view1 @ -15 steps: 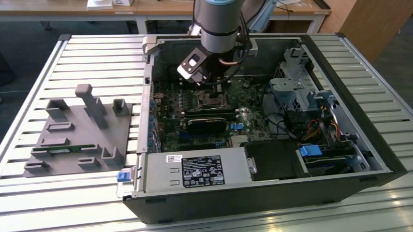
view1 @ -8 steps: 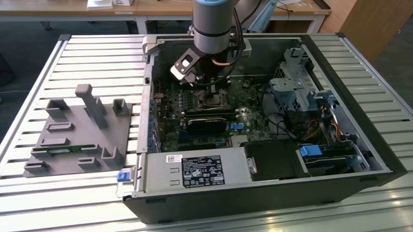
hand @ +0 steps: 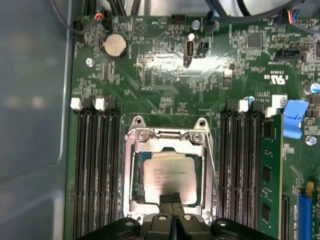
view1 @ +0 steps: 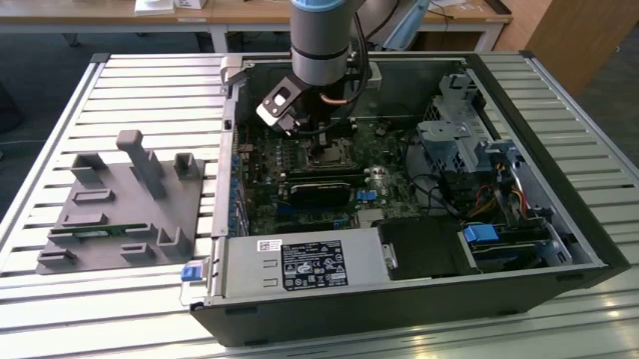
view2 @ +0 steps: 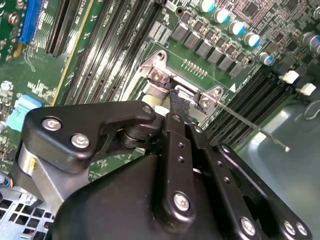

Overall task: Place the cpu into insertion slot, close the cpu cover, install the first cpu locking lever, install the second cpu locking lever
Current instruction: 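Close the cpu cover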

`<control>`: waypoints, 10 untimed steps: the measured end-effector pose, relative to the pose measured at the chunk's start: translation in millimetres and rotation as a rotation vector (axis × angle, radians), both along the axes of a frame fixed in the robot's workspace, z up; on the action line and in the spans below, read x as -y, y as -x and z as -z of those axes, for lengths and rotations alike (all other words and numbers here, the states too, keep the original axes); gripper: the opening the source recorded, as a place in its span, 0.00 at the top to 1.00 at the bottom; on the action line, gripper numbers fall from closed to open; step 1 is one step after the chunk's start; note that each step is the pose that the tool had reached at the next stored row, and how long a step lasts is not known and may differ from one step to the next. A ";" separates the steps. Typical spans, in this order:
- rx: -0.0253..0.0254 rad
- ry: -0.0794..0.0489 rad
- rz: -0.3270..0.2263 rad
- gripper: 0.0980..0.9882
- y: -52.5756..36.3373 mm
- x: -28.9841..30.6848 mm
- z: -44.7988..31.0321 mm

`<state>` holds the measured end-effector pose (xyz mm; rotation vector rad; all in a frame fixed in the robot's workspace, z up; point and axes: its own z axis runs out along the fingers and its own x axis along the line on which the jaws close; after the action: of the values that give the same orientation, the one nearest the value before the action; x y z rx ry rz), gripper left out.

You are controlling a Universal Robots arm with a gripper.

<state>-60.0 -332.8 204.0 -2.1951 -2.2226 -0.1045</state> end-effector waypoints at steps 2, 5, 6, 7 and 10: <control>-0.0001 0.000 0.000 0.99 0.1 0.0 1.4; -0.0005 0.000 0.000 0.99 0.2 0.1 2.9; -0.0006 0.000 0.000 0.99 0.2 0.1 3.4; -0.0007 -0.001 0.000 0.99 0.3 0.1 3.9; -0.0005 -0.006 0.000 0.99 -0.4 0.1 5.2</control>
<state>-59.6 -332.9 198.8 -2.1918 -2.2190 -0.1106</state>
